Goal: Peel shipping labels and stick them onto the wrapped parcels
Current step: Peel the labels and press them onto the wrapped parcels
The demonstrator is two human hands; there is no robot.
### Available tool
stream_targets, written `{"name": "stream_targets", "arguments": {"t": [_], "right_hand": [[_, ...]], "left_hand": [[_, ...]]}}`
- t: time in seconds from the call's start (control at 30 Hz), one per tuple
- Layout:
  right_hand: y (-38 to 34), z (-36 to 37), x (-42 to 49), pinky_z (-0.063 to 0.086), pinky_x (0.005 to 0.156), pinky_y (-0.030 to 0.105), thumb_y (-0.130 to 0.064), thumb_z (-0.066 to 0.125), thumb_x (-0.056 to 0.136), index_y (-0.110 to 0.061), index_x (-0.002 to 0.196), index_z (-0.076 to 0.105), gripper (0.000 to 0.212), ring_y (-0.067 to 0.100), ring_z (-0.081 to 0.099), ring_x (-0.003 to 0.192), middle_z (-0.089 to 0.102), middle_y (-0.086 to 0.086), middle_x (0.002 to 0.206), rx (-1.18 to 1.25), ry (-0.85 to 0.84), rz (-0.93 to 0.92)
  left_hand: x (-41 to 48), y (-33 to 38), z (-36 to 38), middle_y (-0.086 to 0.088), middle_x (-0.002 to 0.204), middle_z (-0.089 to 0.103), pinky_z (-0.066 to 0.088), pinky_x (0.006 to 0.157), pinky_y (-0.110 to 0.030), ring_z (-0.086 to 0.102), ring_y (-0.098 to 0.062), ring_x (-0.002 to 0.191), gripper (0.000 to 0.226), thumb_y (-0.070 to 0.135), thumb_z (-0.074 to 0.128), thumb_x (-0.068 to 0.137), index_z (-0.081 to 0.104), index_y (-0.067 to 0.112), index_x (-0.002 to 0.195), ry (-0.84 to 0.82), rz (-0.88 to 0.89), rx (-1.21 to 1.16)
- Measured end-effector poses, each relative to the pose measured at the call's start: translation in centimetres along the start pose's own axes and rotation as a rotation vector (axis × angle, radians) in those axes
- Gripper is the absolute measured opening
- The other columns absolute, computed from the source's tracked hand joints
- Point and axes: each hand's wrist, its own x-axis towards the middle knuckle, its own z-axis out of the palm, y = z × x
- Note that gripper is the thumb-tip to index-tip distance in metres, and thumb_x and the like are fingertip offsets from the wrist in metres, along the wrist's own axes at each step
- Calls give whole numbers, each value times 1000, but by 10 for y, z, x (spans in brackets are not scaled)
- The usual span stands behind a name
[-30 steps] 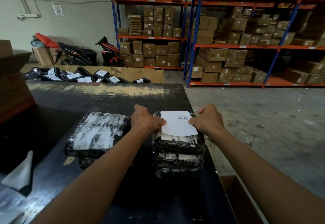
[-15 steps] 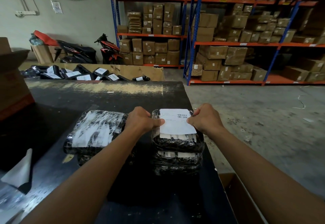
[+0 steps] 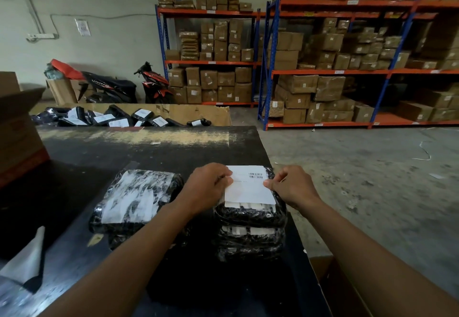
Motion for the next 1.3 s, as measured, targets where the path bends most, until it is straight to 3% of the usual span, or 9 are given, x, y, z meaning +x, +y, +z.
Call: {"name": "stream_targets", "arguments": {"t": [0.17,0.3,0.5,0.67,0.83,0.9,1.0,1.13,1.3], "right_hand": [[3,0,5,40,68,24,-24,79,83,-10,77,69,18,10,58,74,66,-2,77,-33,-17,-63],[1,-2,12,38,57,20,-20,76,85,-13,70,68,18,5,56,69,66,-4,74,-101,-80,-133],[-16,-4,33,53,79,36,-8,51,96,0,95,73,23,24,67,91,74,11,102,-281,-66,-324],[-30,16,37,36,108,39,-33,32,107,-4,130,58,45,28,51,127,57,12,138,-428,-379,-557],[1,-2,61,39,67,34,-35,33,105,-7,65,49,51,17,44,53,52,7,59,-440,-266,-476],[-3,-4,61,43,68,37,-30,34,104,-7,63,47,50,21,46,54,52,13,59,-453,-228,-490],[-19,15,58,45,93,39,-30,26,107,-1,107,66,50,29,64,100,70,17,111,-443,-312,-565],[-5,7,68,34,65,31,-31,27,105,0,87,63,51,27,55,65,61,17,72,-537,-315,-551],[-7,1,63,46,79,39,-25,27,105,-3,77,55,46,25,55,67,61,15,74,-524,-275,-514]], "left_hand": [[-8,-7,-2,2,157,31,19,117,-28,27,-11,145,49,36,31,105,39,14,148,-252,114,104],[-10,-11,-2,4,160,19,8,114,-16,18,-5,146,50,36,26,106,26,16,153,-299,148,141],[-9,-13,0,3,161,17,8,116,-19,16,-5,147,50,34,26,106,24,17,153,-317,153,144],[-12,-12,1,4,162,16,7,113,-15,15,-5,147,50,34,26,106,24,17,154,-304,149,142],[-13,-13,2,6,162,13,8,118,-22,11,-4,147,51,34,24,106,21,18,154,-325,137,147],[-12,-13,2,6,162,13,7,117,-21,11,-4,148,51,34,23,106,21,19,154,-326,138,147],[-12,-13,1,4,162,14,6,115,-17,12,-5,148,51,34,24,106,22,17,154,-324,136,163],[-15,-12,-1,4,162,13,7,117,-20,12,-5,148,51,35,23,106,20,17,155,-349,133,168],[-14,-10,0,3,162,14,10,121,-25,12,-6,148,51,34,23,107,21,17,154,-344,126,159]]}}
